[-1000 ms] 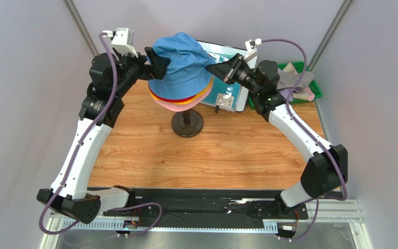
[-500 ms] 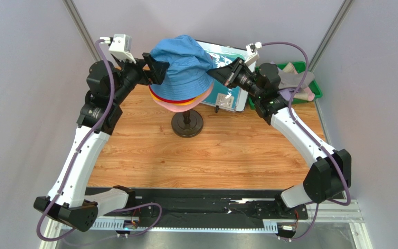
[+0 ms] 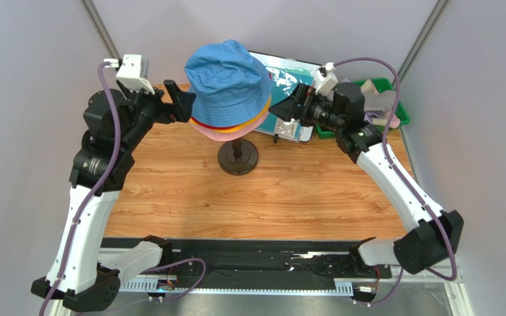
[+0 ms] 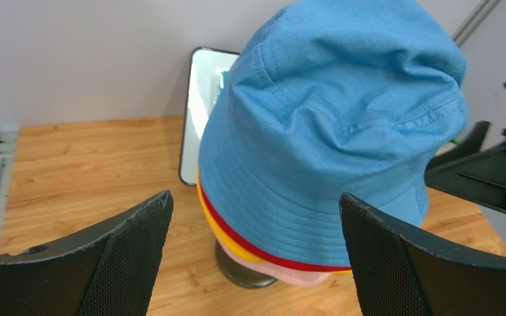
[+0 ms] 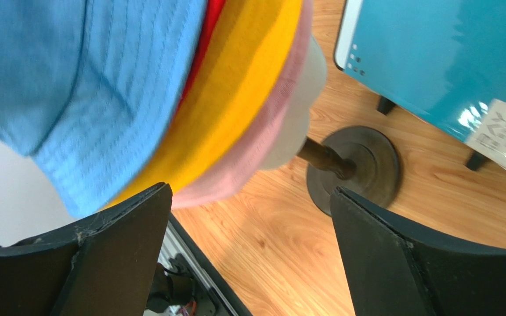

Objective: Stack the hats
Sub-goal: Stack the hat on the hat, then pick up the hat from the bin, then stack the hat on the hat.

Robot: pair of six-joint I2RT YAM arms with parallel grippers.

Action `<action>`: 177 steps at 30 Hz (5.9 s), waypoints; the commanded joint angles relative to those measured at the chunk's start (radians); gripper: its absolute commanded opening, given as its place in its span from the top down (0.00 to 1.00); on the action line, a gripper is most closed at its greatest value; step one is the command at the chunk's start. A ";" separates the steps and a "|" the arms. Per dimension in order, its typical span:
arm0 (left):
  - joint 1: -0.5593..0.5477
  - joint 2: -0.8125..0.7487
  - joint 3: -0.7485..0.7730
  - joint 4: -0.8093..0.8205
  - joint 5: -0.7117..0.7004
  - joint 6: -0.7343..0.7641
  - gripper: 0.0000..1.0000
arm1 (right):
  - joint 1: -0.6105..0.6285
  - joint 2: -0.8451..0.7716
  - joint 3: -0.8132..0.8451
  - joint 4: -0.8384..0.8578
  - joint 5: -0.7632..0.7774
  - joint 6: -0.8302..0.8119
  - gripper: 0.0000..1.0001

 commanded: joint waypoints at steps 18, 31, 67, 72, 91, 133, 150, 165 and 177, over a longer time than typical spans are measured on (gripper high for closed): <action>0.018 -0.318 -0.487 0.132 -0.235 0.181 0.00 | -0.264 -0.082 0.042 -0.413 0.819 -0.217 0.00; 0.016 -0.301 -0.502 0.136 -0.167 0.164 0.01 | -0.349 0.280 0.060 -0.082 0.971 -0.003 0.12; 0.018 -0.311 -0.510 0.143 -0.161 0.181 0.01 | -0.378 0.525 0.346 0.003 1.029 0.017 1.00; 0.018 -0.330 -0.516 0.155 -0.167 0.185 0.02 | -0.358 0.244 0.269 0.034 1.011 -0.069 1.00; -0.090 -0.158 -0.223 0.441 0.506 -0.299 0.11 | -0.342 -0.261 0.413 -0.256 -0.219 -0.220 1.00; -0.403 0.043 -0.001 0.646 0.267 -0.448 0.05 | -0.105 -0.105 0.639 -0.181 -0.256 -0.134 1.00; -0.375 0.089 -0.010 0.517 0.296 -0.502 0.01 | -0.097 -0.031 0.752 -0.172 -0.247 -0.115 1.00; -0.354 0.184 0.039 0.645 0.385 -0.616 0.03 | -0.059 0.046 0.826 -0.153 -0.264 -0.100 1.00; -0.118 0.233 0.075 0.702 0.457 -0.712 1.00 | -0.022 0.185 0.947 -0.151 -0.226 -0.109 1.00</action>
